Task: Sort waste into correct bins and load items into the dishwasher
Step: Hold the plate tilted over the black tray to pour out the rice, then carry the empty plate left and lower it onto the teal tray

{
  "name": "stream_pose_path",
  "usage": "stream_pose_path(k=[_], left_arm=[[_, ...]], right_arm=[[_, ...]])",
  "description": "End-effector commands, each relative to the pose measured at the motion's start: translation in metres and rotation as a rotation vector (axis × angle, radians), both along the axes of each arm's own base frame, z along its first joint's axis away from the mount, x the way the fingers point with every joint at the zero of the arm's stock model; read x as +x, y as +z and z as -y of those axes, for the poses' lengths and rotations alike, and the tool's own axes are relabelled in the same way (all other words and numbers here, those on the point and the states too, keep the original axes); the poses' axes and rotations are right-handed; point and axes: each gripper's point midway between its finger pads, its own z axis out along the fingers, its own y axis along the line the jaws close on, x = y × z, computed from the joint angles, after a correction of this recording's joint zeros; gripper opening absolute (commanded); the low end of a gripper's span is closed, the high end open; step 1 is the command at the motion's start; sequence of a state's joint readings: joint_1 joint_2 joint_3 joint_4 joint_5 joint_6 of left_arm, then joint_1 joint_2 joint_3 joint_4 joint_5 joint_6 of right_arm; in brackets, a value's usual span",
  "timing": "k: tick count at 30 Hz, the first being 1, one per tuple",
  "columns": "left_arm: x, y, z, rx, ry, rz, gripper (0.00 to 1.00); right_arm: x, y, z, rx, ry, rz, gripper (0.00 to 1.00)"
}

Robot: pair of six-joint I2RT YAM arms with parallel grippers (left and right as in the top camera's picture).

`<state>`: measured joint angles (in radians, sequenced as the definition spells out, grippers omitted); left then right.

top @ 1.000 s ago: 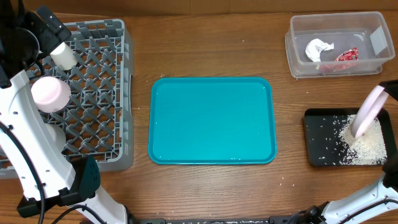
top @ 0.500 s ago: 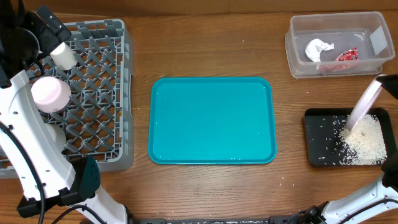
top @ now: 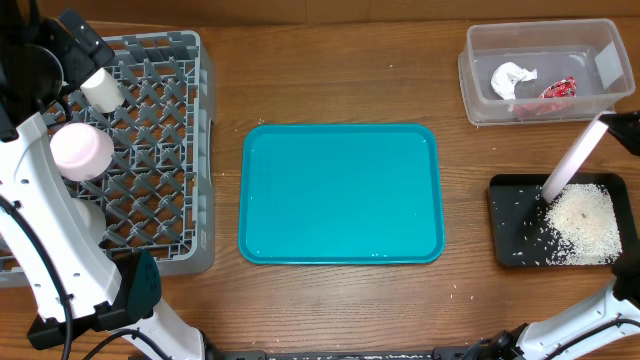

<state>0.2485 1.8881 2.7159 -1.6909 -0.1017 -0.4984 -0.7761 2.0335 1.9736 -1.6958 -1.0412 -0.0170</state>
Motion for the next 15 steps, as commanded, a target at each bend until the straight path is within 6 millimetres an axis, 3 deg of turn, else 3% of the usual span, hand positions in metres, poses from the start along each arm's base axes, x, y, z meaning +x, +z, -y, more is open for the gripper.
stream_pose_path(k=[1,7,12,15], left_arm=[[0.0,0.001,-0.001,0.003,0.001,0.002,1.0],[0.0,0.001,-0.001,0.003,0.001,0.002,1.0],[0.0,0.001,-0.001,0.003,0.001,0.002,1.0],[0.0,0.001,-0.001,0.003,0.001,0.002,1.0]], right_arm=[[0.01,0.018,-0.029,-0.022,0.102,0.135,0.04],[0.019,0.021,-0.08,-0.046,0.238,0.134,0.04],[0.012,0.042,-0.152,-0.138,0.43,0.192,0.04],[0.009,0.043,-0.193,-0.252,0.563,0.234,0.04]])
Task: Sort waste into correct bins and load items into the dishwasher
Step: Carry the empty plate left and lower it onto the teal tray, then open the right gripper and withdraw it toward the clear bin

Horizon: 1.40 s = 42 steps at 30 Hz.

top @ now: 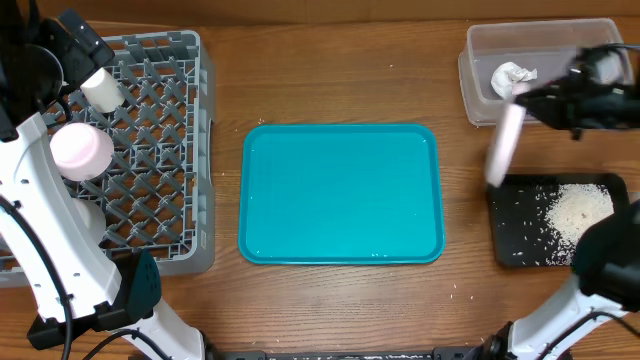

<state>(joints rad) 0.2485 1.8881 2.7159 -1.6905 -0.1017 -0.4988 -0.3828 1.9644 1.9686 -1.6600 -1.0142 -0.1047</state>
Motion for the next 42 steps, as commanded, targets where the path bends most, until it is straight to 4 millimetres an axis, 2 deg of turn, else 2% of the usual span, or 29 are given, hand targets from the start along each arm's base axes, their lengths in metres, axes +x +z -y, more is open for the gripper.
stream_pose_path(k=[1,5,9,12,15,18,21,22,23,26,29,33,37,38,42], left_arm=[[0.0,0.0,0.0,0.003,0.0,0.001,1.0],[0.0,0.0,-0.001,0.003,0.001,0.001,1.0],[0.0,0.0,-0.001,0.003,0.001,0.001,1.0],[0.0,0.0,-0.001,0.003,0.001,0.001,1.0],[0.0,0.0,0.0,0.003,0.0,0.001,1.0],[0.0,0.0,-0.001,0.003,0.001,0.001,1.0],[0.0,0.0,-0.001,0.003,0.001,0.001,1.0],[0.0,0.0,-0.001,0.003,0.001,0.001,1.0],[0.0,0.0,-0.001,0.003,0.001,0.001,1.0],[0.0,0.0,0.0,0.003,0.0,0.001,1.0],[0.0,0.0,-0.001,0.004,0.001,0.001,1.0],[0.0,0.0,-0.001,0.003,0.001,0.001,1.0],[0.0,0.0,-0.001,0.003,0.001,0.001,1.0],[0.0,0.0,-0.001,0.003,0.001,0.001,1.0],[0.0,0.0,0.0,0.003,0.0,0.001,1.0]], right_arm=[[-0.015,0.021,-0.055,-0.163,0.158,0.117,0.04],[-0.019,-0.007,-0.115,-0.303,0.284,0.068,0.04],[-0.025,-0.026,-0.2,-0.294,0.398,0.104,0.04],[-0.025,-0.055,-0.247,-0.41,0.358,0.104,0.04],[-0.026,-0.085,-0.277,-0.554,0.215,0.087,0.04],[-0.036,-0.099,-0.31,-0.606,0.129,0.124,0.08],[-0.046,-0.102,-0.33,-0.623,0.107,0.162,0.11],[-0.051,-0.103,-0.337,-0.632,0.107,0.18,0.17],[-0.055,-0.104,-0.342,-0.644,0.113,0.2,0.28],[-0.059,-0.105,-0.343,-0.703,0.101,0.24,0.66],[-0.058,-0.101,-0.339,-0.716,0.099,0.234,0.75],[-0.04,-0.069,-0.306,-0.738,0.045,0.211,0.81],[-0.016,-0.033,-0.251,-0.797,-0.048,0.199,0.95],[-0.008,-0.023,-0.23,-0.81,-0.092,0.182,0.99],[0.015,-0.002,-0.154,-0.845,-0.255,0.106,1.0]])
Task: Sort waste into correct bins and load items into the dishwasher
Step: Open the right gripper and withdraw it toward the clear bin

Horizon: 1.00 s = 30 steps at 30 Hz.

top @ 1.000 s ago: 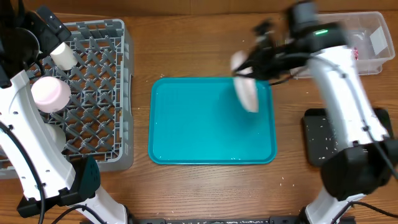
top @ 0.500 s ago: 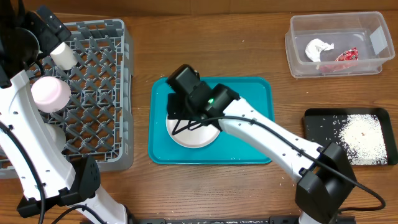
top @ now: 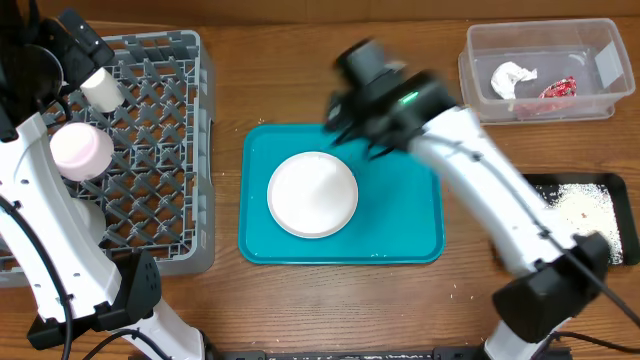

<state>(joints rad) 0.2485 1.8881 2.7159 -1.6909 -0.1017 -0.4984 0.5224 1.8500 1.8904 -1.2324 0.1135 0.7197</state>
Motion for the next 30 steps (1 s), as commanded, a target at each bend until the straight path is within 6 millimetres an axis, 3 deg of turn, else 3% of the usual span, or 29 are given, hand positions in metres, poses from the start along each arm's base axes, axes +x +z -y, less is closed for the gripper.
stream_pose_path(k=[1,4,7,14,19,22,26,30], left_arm=[[0.0,0.001,0.0,0.003,0.0,0.002,1.0],[0.0,0.0,0.0,0.003,0.0,0.001,1.0],[0.0,0.0,0.0,0.003,0.0,0.001,1.0],[0.0,0.0,-0.001,0.003,0.002,0.001,1.0],[0.001,0.0,0.002,-0.013,0.0,0.006,1.0],[0.005,0.0,0.016,-0.084,-0.046,0.025,1.0],[0.013,0.008,0.076,-0.304,-0.331,0.085,1.0],[0.008,0.026,0.143,-0.494,-0.645,0.147,1.0]], right_arm=[[0.024,0.041,0.075,-0.031,-0.171,0.091,1.0],[0.029,0.035,0.138,-0.078,-0.315,0.054,1.0],[0.033,0.032,0.187,-0.083,-0.434,0.044,1.0],[0.031,0.033,0.27,-0.085,-0.63,0.044,1.0],[0.026,0.033,0.295,-0.087,-0.689,0.042,1.0],[0.025,0.033,0.301,-0.088,-0.704,0.041,1.0],[0.025,0.033,0.301,-0.087,-0.704,0.041,1.0],[0.025,0.033,0.301,-0.088,-0.704,0.041,1.0]])
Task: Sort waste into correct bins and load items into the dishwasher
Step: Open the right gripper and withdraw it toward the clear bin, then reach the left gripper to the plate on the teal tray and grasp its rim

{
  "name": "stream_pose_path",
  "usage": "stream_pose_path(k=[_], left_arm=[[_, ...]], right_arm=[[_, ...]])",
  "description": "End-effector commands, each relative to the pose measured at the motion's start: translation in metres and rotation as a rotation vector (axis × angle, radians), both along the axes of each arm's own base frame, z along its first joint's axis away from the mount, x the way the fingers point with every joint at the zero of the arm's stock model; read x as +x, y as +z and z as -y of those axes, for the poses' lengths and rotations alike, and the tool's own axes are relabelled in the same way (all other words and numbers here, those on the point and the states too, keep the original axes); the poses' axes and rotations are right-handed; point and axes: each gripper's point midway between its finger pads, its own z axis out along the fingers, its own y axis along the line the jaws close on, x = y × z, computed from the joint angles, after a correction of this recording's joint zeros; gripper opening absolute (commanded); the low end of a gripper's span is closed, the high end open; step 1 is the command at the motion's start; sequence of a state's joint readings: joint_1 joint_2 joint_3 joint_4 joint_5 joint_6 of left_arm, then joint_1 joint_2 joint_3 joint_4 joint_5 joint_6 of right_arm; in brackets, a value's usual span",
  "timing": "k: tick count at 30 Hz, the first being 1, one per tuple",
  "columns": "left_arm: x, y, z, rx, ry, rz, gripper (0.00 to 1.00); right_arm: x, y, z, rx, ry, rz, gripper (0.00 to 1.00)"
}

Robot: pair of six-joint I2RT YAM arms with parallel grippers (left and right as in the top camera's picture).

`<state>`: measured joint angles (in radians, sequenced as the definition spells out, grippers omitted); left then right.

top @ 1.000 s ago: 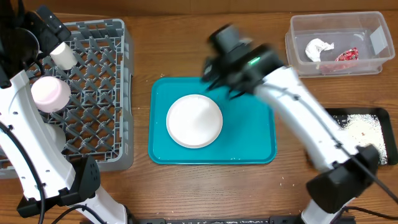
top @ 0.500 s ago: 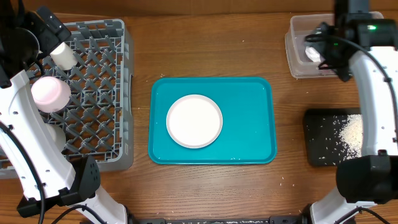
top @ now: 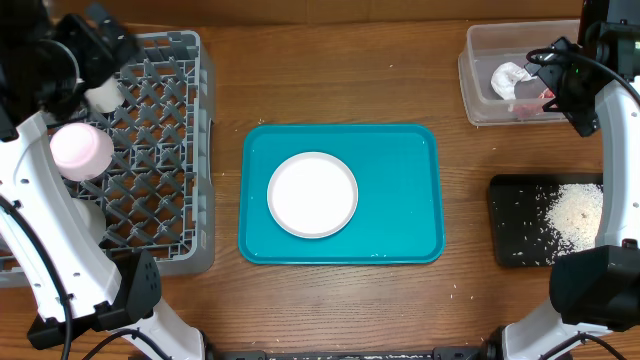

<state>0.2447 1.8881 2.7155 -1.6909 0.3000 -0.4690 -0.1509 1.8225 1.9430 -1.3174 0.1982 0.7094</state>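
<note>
A white plate (top: 313,194) lies flat and free on the teal tray (top: 400,230) in the middle of the table. My right gripper (top: 543,76) hangs over the clear bin (top: 480,80) at the back right, its fingers apart with nothing in them. A crumpled white paper (top: 511,77) lies in that bin just left of the fingers. My left gripper (top: 103,42) is over the far left of the grey dish rack (top: 160,150); its jaws are not readable. A white cup (top: 101,96) and a pink cup (top: 80,150) sit in the rack.
A black tray (top: 520,235) with a heap of rice (top: 578,212) stands at the right, in front of the clear bin. The right arm's white link crosses above that tray's right side. The left arm's white link runs along the rack's left edge.
My right arm has left the teal tray and now hangs over the clear bin at the back right. The plate stays on the tray. The left gripper has shifted slightly to the right.
First my right gripper held the plate tilted on edge over the black tray with rice. Then it held the plate on edge left of that tray. Later the plate lay flat on the teal tray with the arm above it. Now the arm is at the bin.
</note>
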Motion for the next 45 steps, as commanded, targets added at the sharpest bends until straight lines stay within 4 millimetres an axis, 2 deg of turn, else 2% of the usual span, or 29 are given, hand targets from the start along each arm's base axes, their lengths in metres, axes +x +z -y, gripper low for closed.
stream_pose_path(k=[1,4,6,9,13,18,21,26,30,34,36,37,40,45], left_arm=[[-0.008,0.024,0.09,-0.233,-0.434,0.109,1.0],[-0.016,0.018,0.139,-0.217,-0.637,0.11,1.0],[-0.022,0.001,0.17,-0.17,-0.723,0.057,1.0],[-0.034,-0.038,0.213,-0.043,-0.802,-0.074,1.0],[-0.049,-0.069,0.261,0.06,-0.916,-0.139,1.0],[-0.069,-0.09,0.311,0.104,-1.046,-0.145,1.0],[-0.068,-0.115,0.317,0.194,-0.987,-0.205,1.0],[-0.056,-0.178,0.299,0.361,-0.609,-0.4,1.0],[-0.058,-0.225,0.307,0.393,-0.578,-0.512,0.99],[-0.061,-0.265,0.317,0.397,-0.617,-0.622,0.85],[-0.059,-0.285,0.318,0.42,-0.624,-0.664,0.81],[-0.059,-0.298,0.319,0.43,-0.626,-0.69,0.73],[-0.061,-0.33,0.322,0.438,-0.632,-0.763,0.57],[-0.064,-0.383,0.323,0.465,-0.632,-0.861,0.56]], right_arm=[[-0.001,0.01,0.002,-0.015,-0.004,0.028,1.0],[-0.001,0.011,0.002,-0.015,-0.004,0.028,1.0],[-0.001,0.01,0.002,-0.015,-0.004,0.028,1.0],[-0.001,0.01,0.002,-0.015,-0.004,0.028,1.0],[-0.001,0.01,0.002,-0.015,-0.004,0.028,1.0],[-0.001,0.01,0.002,-0.015,-0.004,0.028,1.0],[-0.001,0.01,0.002,-0.015,-0.004,0.028,1.0],[-0.001,0.01,0.002,-0.015,-0.004,0.028,1.0],[-0.001,0.01,0.002,-0.015,-0.004,0.028,1.0],[-0.001,0.01,0.002,-0.015,-0.004,0.028,1.0],[-0.001,0.011,0.002,-0.015,-0.004,0.028,1.0],[-0.001,0.01,0.002,-0.015,-0.004,0.028,1.0],[-0.001,0.01,0.002,-0.015,-0.004,0.028,1.0],[-0.001,0.01,0.002,-0.015,-0.004,0.028,1.0]])
